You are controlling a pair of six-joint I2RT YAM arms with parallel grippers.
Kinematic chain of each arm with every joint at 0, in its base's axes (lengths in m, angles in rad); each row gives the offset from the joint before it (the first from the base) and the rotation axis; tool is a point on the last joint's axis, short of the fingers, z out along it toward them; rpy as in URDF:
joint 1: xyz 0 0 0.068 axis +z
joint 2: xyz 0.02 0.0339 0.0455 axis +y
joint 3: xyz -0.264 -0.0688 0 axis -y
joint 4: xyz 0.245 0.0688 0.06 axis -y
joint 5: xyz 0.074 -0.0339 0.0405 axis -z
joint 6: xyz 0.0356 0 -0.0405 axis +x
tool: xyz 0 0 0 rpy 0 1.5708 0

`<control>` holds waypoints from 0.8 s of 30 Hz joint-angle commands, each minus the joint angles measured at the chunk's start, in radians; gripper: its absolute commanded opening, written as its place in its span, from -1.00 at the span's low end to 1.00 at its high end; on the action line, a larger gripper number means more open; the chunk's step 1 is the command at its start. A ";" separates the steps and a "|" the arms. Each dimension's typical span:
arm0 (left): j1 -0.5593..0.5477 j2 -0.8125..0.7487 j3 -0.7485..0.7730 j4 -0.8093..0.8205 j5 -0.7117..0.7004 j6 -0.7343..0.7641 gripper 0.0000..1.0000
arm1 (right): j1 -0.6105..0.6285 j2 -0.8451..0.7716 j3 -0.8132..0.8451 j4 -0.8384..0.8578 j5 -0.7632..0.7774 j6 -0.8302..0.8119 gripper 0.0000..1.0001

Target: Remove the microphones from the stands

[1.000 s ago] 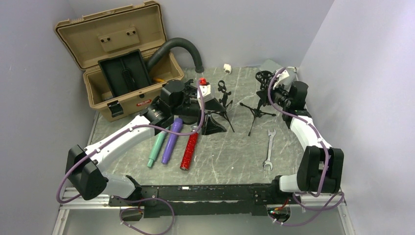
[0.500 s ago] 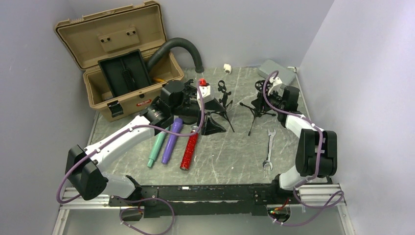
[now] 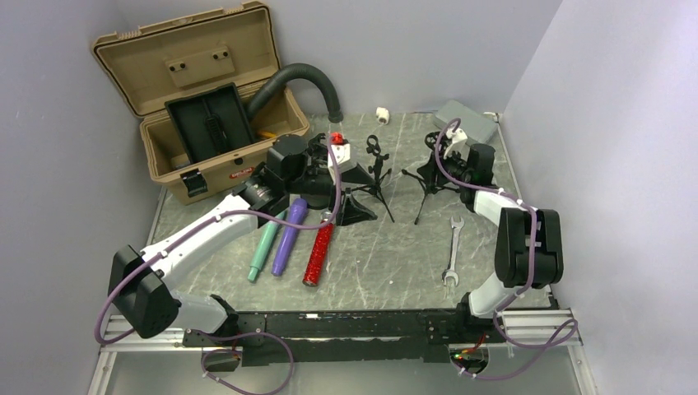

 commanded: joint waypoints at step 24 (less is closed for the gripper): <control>0.090 -0.097 -0.022 0.045 -0.125 -0.058 0.99 | 0.043 0.064 0.079 0.134 0.093 0.032 -0.24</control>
